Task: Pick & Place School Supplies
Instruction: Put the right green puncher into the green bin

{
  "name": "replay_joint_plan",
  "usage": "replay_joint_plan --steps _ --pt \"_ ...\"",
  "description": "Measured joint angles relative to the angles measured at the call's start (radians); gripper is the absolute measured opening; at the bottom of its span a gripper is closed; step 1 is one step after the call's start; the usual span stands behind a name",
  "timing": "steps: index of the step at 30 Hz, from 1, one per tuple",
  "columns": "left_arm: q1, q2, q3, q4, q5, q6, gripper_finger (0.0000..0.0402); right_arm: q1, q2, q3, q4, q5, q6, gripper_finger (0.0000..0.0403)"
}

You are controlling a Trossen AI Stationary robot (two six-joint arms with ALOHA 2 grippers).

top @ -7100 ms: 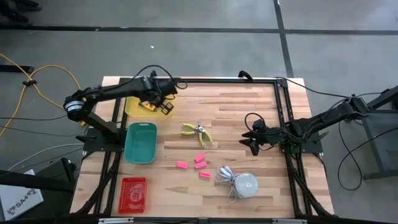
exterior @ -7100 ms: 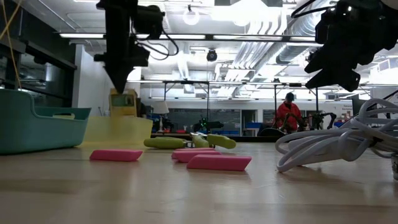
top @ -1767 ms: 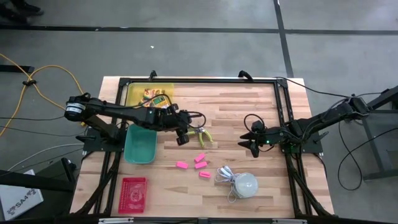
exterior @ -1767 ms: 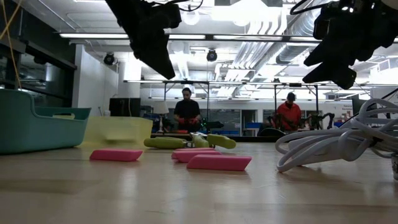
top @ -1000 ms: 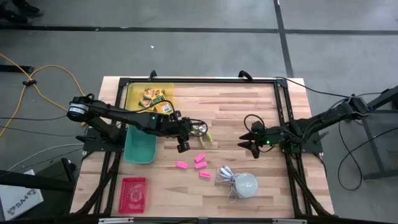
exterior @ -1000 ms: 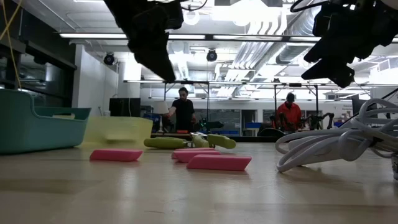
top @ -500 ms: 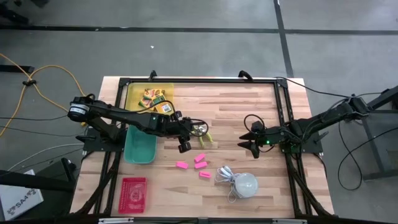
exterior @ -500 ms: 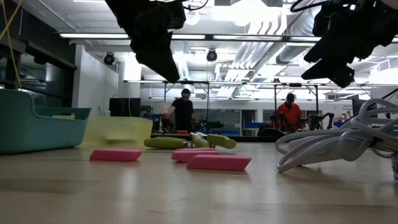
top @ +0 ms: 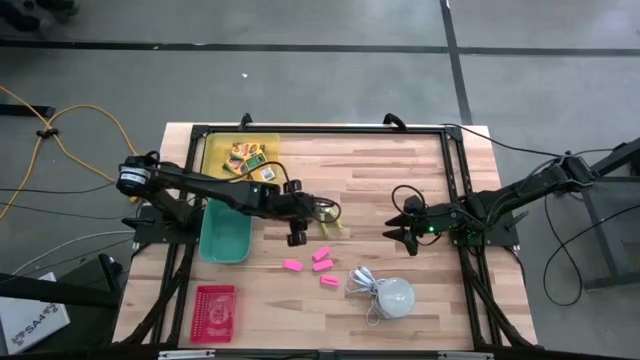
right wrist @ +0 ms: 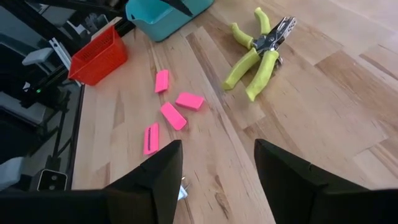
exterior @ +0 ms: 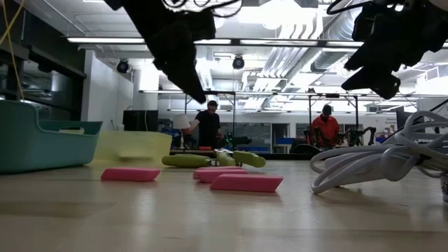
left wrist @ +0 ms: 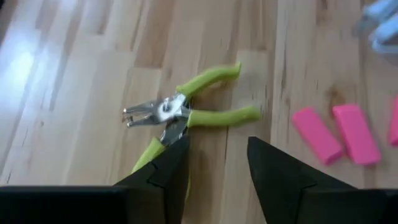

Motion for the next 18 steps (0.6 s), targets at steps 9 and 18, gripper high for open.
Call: replay_joint_plan --steps 9,18 --pt "-0.003 0.053 -0.001 0.000 -0.012 0.330 0.0193 0.000 0.000 0.000 0.005 0.000 0.001 0.0190" --pt "-0.013 0.077 -0.001 0.076 -0.004 0.676 0.0193 0.000 0.000 0.000 0.018 0.002 0.006 0.0190"
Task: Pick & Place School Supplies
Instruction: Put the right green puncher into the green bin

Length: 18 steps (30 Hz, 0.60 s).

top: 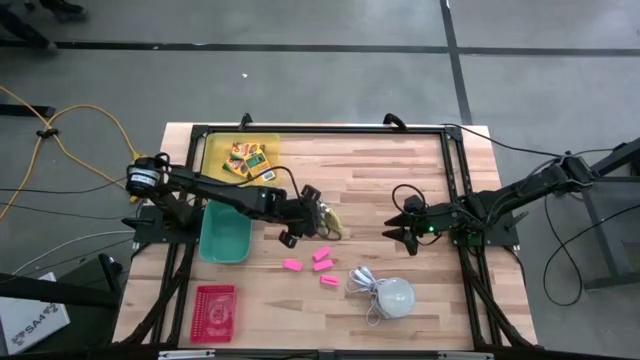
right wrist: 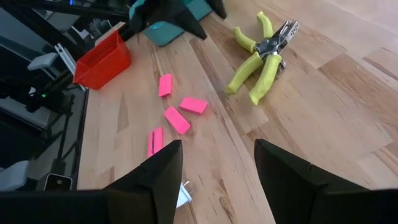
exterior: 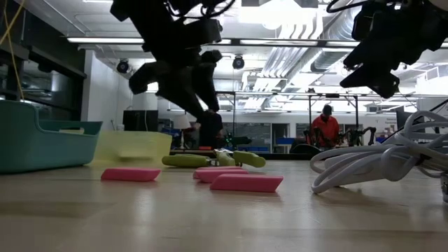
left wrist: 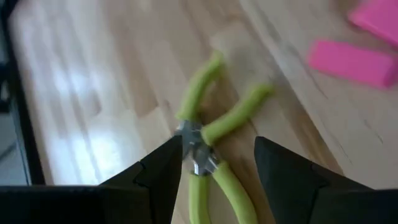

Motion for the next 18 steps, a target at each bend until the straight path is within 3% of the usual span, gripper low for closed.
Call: replay_joint_plan --steps 8,18 --pt "-0.002 0.064 -0.001 0.060 0.063 0.211 0.0193 0.000 -0.001 0.000 0.013 -0.002 0.029 0.0190" --pt "-0.004 0.070 0.001 0.086 0.193 0.260 0.0193 0.000 0.000 0.000 0.047 -0.016 0.030 0.0190"
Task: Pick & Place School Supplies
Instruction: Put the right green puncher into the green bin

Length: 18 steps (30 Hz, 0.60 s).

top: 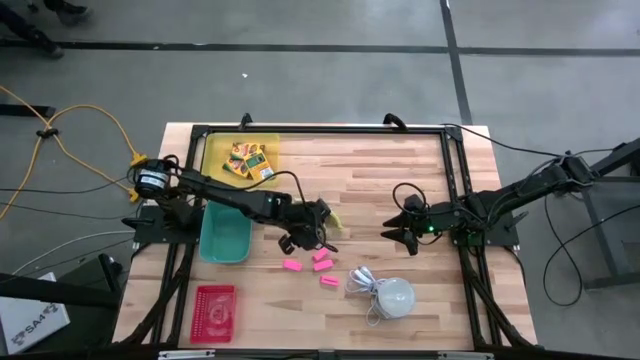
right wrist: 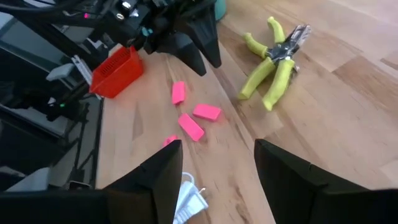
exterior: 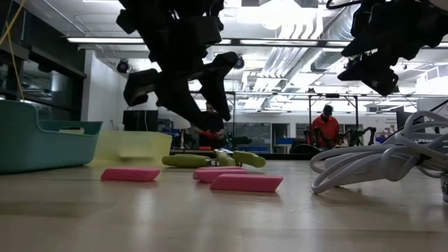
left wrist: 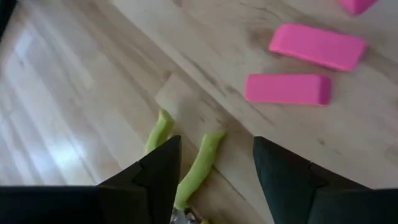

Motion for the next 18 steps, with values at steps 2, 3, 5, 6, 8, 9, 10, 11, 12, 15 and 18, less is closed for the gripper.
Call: replay_joint_plan --steps 2,3,5,6,8,9,10,11,12,15,18 --pt "0.006 0.002 0.000 -0.009 0.018 0.020 0.0193 0.000 0.000 0.000 0.007 -0.002 0.000 0.0190" --pt "0.012 0.005 0.000 -0.004 0.031 0.033 0.0193 0.000 0.000 0.000 0.007 -0.002 0.000 0.0190" --pt "0.023 0.006 0.000 -0.008 0.049 0.046 0.0193 0.000 0.000 0.000 0.018 -0.002 0.000 0.0190" --pt "0.032 0.007 0.000 -0.005 0.068 0.056 0.0193 0.000 0.000 0.000 0.019 -0.002 0.000 0.0190" --pt "0.047 0.019 0.000 0.006 0.101 0.063 0.0193 0.000 0.000 0.000 0.023 -0.002 0.000 0.0190" --pt "0.054 0.021 0.000 -0.003 0.115 0.063 0.0193 0.000 0.000 0.000 0.023 -0.002 0.000 0.0190" --pt "0.063 0.024 -0.001 -0.008 0.127 0.063 0.0193 0.000 0.000 0.000 0.023 -0.002 0.000 0.0190" --pt "0.070 0.033 0.001 0.001 0.140 0.064 0.0193 0.000 0.000 0.000 0.024 -0.002 0.000 0.0190" --pt "0.076 0.038 0.007 0.009 0.148 0.069 0.0193 0.000 0.000 0.000 0.024 -0.002 0.000 0.0190" --pt "0.089 0.058 0.020 0.005 0.172 0.085 0.0193 0.000 0.000 0.000 0.034 -0.002 -0.001 0.0190" --pt "0.096 0.079 0.032 -0.004 0.177 0.098 0.0193 0.000 0.000 0.000 0.042 -0.002 -0.002 0.0190"
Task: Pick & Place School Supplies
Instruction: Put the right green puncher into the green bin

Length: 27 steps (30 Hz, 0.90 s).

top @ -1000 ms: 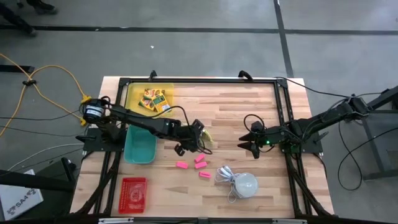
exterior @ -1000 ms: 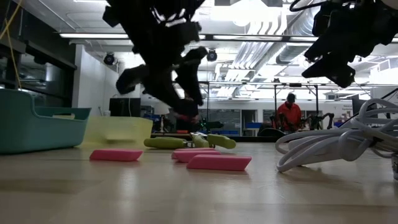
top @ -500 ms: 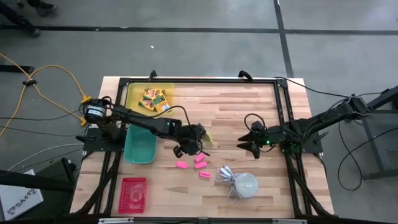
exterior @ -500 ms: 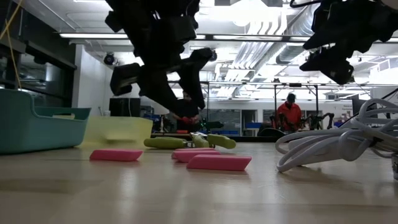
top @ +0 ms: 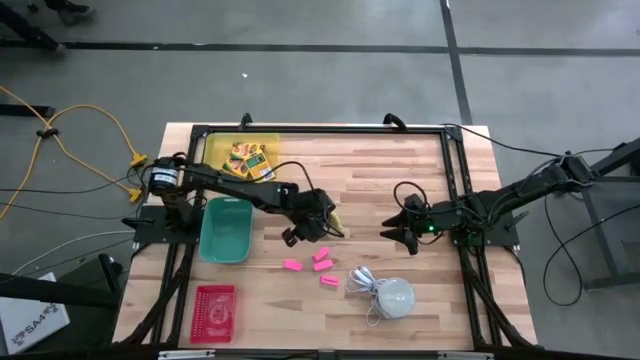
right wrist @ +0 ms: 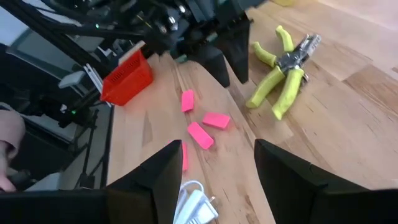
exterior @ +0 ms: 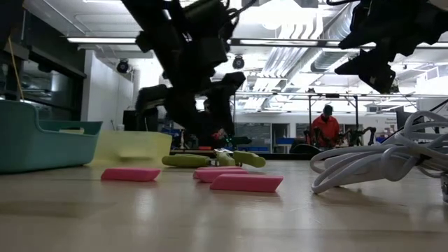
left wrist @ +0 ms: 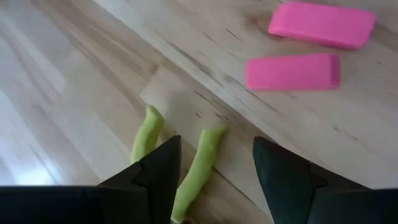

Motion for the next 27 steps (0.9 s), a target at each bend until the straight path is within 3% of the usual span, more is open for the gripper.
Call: replay_joint_plan --steps 23,27 --pt "0.019 0.101 0.053 0.019 0.030 0.070 0.0193 0.000 0.000 0.000 -0.003 -0.002 -0.006 0.0190" --pt "0.019 0.118 0.051 0.020 -0.004 0.105 0.0193 0.000 0.000 0.000 -0.005 -0.003 -0.007 0.0190"
